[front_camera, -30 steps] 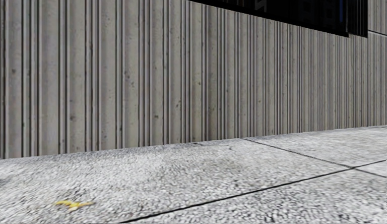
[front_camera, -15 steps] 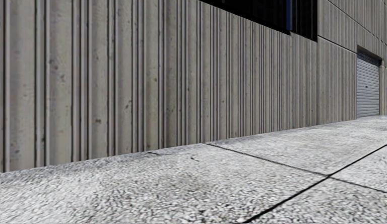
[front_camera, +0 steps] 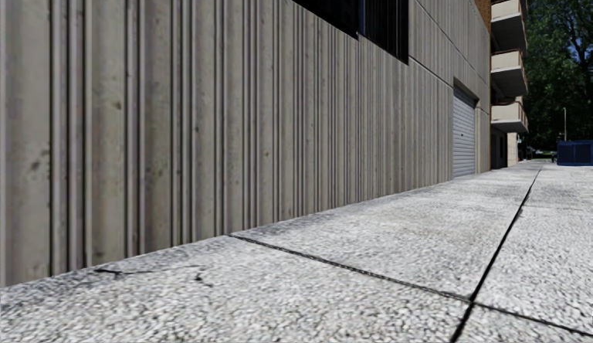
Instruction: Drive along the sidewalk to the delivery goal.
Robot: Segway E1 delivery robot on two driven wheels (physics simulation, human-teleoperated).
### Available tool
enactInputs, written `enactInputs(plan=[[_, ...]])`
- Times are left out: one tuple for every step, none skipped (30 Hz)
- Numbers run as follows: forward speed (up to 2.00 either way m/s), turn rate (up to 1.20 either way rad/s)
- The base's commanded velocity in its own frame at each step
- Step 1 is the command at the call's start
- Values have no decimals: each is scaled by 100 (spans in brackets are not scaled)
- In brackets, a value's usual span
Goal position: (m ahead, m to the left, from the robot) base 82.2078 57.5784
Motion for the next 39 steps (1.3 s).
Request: enactInputs(plan=[[153, -60], [153, -61], [153, -61], [153, -68], [153, -68], [153, -68], [153, -68], [153, -68], [153, -68], [153, -68], [153, -68], [157, -68], [200, -68], [200, -68], [200, -68], [200, -68], [200, -68], [200, -68], [200, -68], [200, -68], [200, -68], [200, -68], [200, -68], [200, -68], [200, -68], [200, -68], [200, -68], [200, -68], [200, -68], [200, -68], [200, -68], [200, -67], [200, -55], [200, -25], [200, -25], [200, 0], [200, 0], [200, 0], [200, 0]])
